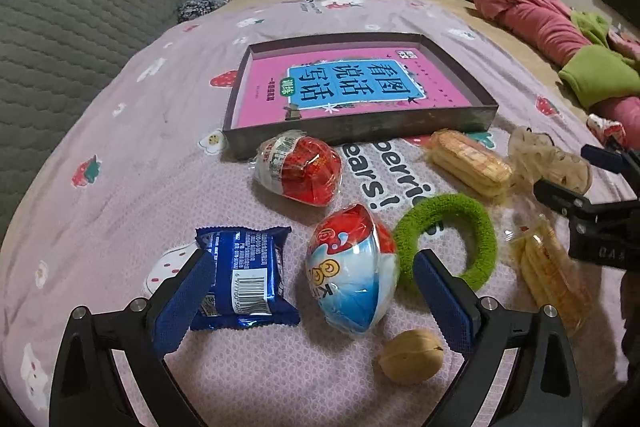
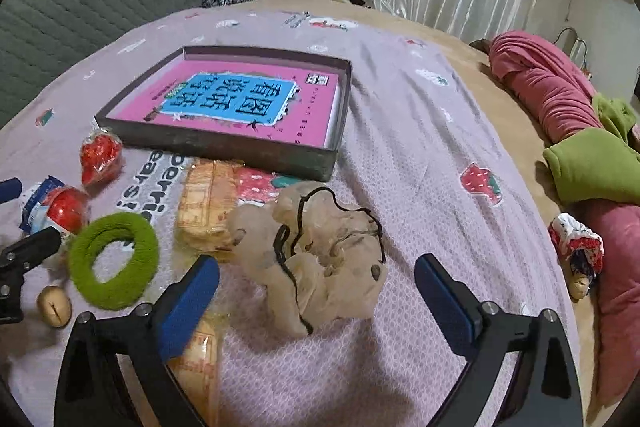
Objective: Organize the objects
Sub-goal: 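Close left gripper on blue-white egg while right gripper closes on beige scrunchie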
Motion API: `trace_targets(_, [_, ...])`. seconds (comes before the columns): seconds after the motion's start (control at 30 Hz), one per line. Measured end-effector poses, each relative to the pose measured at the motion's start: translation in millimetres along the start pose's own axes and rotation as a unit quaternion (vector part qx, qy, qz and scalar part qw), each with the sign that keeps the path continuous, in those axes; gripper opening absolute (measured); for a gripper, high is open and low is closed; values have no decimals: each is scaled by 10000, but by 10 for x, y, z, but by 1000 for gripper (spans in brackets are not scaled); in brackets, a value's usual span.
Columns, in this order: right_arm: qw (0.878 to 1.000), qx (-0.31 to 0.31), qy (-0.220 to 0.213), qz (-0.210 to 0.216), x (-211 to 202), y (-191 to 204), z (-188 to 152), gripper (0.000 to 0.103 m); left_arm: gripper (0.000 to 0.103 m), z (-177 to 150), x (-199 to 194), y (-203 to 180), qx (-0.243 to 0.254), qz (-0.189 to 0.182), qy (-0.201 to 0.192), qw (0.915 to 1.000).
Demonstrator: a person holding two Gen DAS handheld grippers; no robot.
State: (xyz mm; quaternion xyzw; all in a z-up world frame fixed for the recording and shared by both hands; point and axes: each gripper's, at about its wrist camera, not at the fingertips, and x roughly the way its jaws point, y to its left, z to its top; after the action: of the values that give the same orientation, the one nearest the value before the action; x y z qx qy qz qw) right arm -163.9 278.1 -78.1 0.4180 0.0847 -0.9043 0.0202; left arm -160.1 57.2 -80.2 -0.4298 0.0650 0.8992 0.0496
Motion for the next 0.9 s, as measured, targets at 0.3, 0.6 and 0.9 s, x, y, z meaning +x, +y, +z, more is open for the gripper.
trace_targets(0.3, [9997,96,97,198,124,-84,11,67,60,12,171,-30,-92,-275,307,9991])
trace_targets(0.6, [9988,-73,223,426,185,-32,5,36,55,20,180,-56,-46,-261,291,9992])
trace_targets(0.9, [9970,-58,31,768,66,-35,-23,24,54,24,117,-13,-134,-233,165,9995])
